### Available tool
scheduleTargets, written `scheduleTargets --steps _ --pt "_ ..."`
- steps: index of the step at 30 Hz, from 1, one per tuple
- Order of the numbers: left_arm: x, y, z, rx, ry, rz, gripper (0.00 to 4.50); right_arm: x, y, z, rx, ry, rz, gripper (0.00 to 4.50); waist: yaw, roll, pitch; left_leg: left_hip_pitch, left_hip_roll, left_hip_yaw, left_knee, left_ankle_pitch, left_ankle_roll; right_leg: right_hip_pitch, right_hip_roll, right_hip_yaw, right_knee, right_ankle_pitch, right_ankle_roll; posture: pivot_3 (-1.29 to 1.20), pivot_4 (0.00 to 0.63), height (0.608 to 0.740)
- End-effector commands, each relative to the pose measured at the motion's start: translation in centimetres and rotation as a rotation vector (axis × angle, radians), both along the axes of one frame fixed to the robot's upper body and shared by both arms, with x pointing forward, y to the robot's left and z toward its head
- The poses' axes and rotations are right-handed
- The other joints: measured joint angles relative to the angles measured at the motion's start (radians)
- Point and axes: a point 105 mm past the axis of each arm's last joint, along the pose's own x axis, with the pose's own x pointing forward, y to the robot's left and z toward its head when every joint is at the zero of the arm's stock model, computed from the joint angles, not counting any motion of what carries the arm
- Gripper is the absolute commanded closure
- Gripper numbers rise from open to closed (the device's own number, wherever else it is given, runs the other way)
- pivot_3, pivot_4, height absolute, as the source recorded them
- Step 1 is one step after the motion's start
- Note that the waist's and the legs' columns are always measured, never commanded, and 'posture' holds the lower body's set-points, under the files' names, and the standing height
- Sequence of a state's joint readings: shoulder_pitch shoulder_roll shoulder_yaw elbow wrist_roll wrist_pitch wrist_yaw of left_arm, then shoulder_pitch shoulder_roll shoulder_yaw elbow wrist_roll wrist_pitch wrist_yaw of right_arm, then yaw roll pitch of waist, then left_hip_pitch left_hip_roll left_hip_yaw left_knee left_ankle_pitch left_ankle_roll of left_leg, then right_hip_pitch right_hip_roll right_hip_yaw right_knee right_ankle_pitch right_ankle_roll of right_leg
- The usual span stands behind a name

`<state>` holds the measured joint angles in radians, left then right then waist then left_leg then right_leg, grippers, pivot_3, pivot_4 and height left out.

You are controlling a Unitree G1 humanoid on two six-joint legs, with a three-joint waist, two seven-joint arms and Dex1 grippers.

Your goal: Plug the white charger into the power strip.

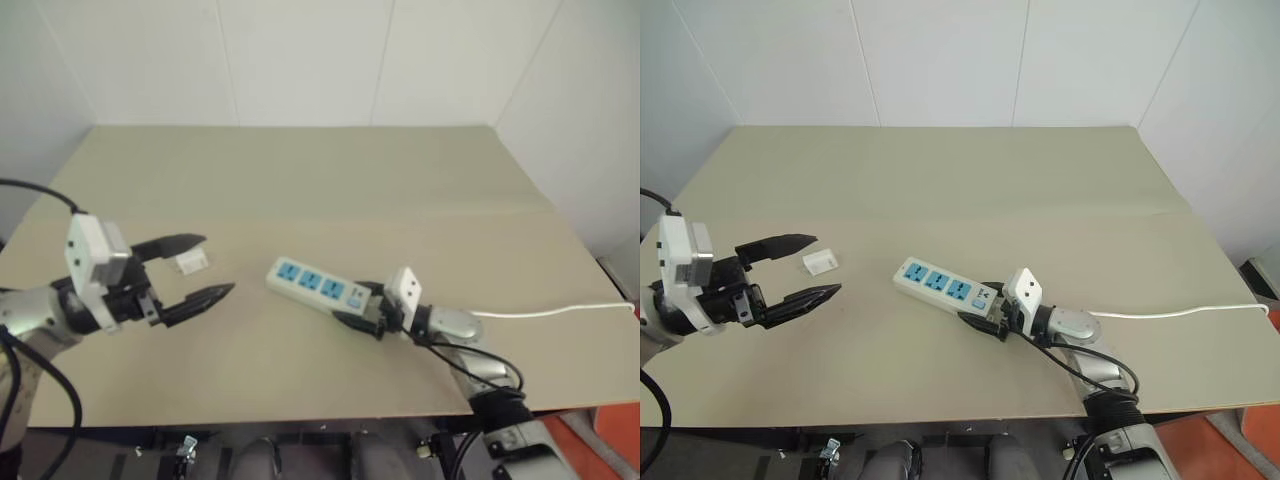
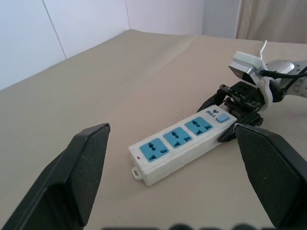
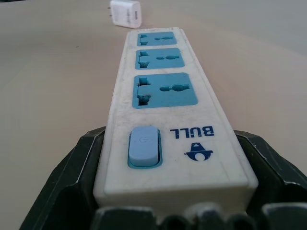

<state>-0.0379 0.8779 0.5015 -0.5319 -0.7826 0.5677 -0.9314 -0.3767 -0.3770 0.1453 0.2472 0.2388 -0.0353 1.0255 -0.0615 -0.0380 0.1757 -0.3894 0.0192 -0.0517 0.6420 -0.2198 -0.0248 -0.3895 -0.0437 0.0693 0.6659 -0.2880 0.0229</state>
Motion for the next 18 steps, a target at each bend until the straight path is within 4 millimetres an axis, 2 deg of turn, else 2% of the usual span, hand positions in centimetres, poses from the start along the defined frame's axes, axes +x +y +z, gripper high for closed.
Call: scheduleTargets --steps 1,9,18 --pt "-0.2 0.2 1.1 0.021 -0.052 -0.006 0.00 -0.8 0.6 1.6 0.000 -0.073 0.133 1.07 -0.001 0.000 0.000 0.000 0.000 0.000 0.000 0.000 0.000 0.000 0.000 0.000 0.000 0.000 0.000 0.00 0.150 0.740" --pt "-0.4 0.2 1.1 0.027 -0.049 -0.008 0.00 -1.2 1.7 0.0 -0.057 -0.068 0.270 1.07 -0.002 0.000 0.000 0.000 0.000 0.000 0.000 0.000 0.000 0.000 0.000 0.000 0.000 0.000 0.000 0.00 0.150 0.740" --pt "-0.4 0.3 1.0 0.046 -0.030 -0.025 0.00 -0.9 1.5 -1.3 -0.104 -0.026 0.337 1.07 -0.004 0.000 0.000 0.000 0.000 0.000 0.000 0.000 0.000 0.000 0.000 0.000 0.000 0.000 0.000 0.00 0.150 0.740"
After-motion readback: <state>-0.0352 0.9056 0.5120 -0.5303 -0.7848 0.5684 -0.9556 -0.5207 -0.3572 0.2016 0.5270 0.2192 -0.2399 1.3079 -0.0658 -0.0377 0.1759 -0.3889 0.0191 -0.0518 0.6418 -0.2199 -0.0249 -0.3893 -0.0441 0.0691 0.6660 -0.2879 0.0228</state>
